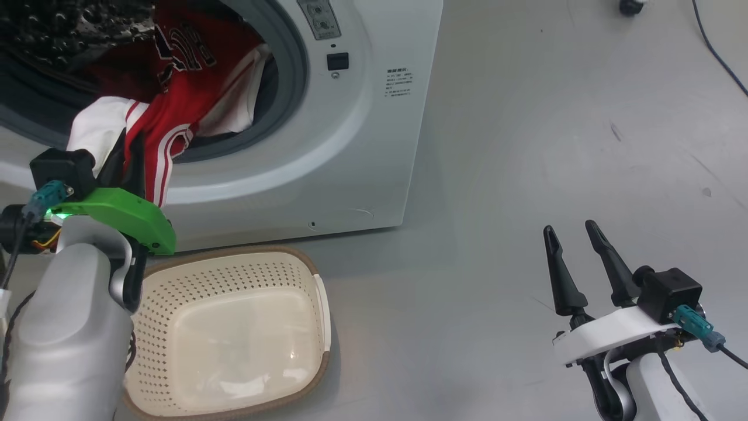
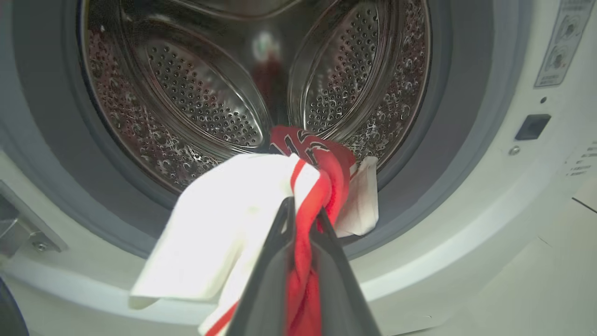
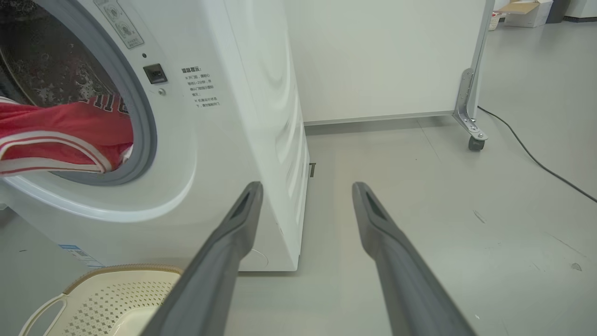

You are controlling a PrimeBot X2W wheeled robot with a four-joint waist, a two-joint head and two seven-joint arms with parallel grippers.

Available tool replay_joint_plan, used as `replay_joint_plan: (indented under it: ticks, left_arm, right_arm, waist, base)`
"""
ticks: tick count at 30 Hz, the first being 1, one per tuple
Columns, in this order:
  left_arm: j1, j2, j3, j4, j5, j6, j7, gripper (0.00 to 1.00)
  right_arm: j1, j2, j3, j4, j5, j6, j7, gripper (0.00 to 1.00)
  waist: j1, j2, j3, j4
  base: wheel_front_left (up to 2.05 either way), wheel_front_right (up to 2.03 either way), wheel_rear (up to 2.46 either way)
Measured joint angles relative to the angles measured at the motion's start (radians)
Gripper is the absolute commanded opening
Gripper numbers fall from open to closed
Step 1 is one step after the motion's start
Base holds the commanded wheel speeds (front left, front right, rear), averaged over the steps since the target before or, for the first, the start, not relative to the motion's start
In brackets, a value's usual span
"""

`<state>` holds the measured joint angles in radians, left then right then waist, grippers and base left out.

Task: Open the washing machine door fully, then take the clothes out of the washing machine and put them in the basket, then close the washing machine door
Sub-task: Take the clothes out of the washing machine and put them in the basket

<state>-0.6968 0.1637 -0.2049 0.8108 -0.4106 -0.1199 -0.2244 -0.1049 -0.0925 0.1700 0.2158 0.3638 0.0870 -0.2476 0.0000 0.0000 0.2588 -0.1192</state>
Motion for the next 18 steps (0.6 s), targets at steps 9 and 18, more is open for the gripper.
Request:
replay_joint_plan:
  ticks: [9, 18]
  left_arm:
    - [0.052, -0.023, -0.011, -0.139, -0.003, -0.001, -0.026, 0.0]
    - [0.113, -0.026, 0.009, -0.314, 0.0, -0.001, -0.027, 0.0]
  right_arm:
    - [0.047, 0.0, -0.002, 0.01, 0.0, 0.0, 0.0, 1.0]
    - [0.073, 0.002, 0.003, 0.012, 0.0, -0.001, 0.0, 1.0]
  waist:
    - [0.0, 0.0, -0.08, 0.051]
    - [0.0, 0.0, -0.14, 0.084]
  base:
    - [0.0, 0.0, 0.0]
    - [0.0, 0.0, 0.0]
